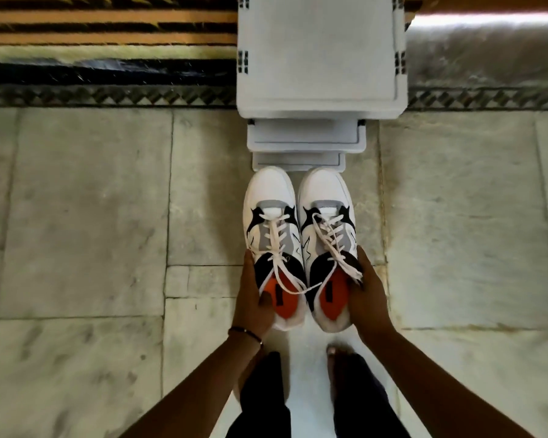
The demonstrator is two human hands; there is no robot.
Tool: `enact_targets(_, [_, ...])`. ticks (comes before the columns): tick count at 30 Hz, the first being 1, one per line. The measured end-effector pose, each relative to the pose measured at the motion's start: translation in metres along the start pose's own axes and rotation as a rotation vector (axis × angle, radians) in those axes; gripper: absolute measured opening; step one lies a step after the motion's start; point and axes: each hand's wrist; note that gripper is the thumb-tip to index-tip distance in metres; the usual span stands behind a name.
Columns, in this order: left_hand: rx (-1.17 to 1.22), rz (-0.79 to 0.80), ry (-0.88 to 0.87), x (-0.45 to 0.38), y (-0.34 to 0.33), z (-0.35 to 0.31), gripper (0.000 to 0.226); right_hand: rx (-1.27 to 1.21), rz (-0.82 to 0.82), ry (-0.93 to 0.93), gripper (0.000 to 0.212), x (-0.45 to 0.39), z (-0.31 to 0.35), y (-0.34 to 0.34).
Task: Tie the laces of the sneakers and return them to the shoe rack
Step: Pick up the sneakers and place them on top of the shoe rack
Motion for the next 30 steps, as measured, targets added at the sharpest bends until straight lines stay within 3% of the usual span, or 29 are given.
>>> enact_targets(12, [0.011, 0.022, -0.077, 0.17, 0.102, -0.133, 0.074, -0.049, -0.075, 0.019, 0.046, 0.118, 0.197, 0.046])
enact_targets(18, [0.047, -0.03, -0.114, 0.14, 0.1, -0.158, 0.065, -0.099, -0.072, 0.06, 0.045, 0.076, 0.214, 0.046])
enact_targets(30, [0.113, -0.098, -0.114, 0.023, 0.065, -0.26, 0.064, 0.01, 0.073, 0.096, 0.046, -0.099, 0.243, 0.056])
Point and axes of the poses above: each hand's wrist, its own x-axis away from the middle knuckle, its own y-axis out of the back of the hand, z = x × y, and after that the axes turned 13 degrees about y, right-handed
